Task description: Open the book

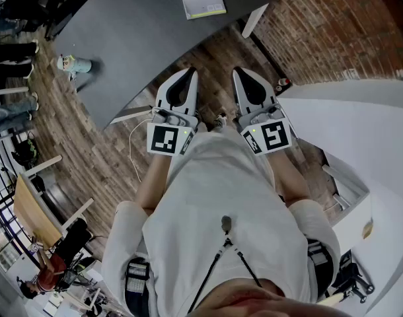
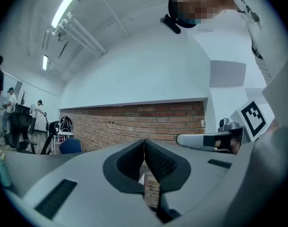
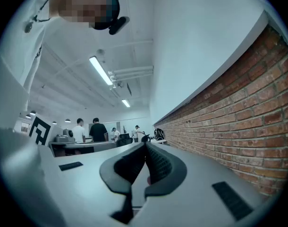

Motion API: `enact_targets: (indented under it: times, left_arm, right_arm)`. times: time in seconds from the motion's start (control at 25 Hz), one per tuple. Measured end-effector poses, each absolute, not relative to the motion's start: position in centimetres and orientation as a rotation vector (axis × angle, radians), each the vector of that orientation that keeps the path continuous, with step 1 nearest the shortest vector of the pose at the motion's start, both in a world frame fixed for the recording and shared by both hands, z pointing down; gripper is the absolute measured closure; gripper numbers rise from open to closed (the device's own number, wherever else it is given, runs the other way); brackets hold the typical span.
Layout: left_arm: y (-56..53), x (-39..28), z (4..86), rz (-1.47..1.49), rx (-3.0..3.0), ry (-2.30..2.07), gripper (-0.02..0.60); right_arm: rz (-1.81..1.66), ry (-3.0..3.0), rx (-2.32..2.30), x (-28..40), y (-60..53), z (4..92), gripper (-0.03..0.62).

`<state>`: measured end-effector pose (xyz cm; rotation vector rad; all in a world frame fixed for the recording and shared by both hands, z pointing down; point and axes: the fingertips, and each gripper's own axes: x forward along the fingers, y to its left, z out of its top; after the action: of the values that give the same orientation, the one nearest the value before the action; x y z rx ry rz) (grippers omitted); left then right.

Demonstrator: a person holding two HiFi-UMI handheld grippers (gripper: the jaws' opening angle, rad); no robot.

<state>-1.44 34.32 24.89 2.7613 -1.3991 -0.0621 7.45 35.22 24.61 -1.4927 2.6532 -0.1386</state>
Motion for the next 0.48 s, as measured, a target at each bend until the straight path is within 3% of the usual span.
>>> enact_targets:
  times: [0.48]
  left_arm:
    - [34.9,-5.3,26.2,-0.093,2.727,-1.363,0.558]
  right_arm:
    - [-0.118,2.668,-1.508,2.9,35.0,24.0,0.559]
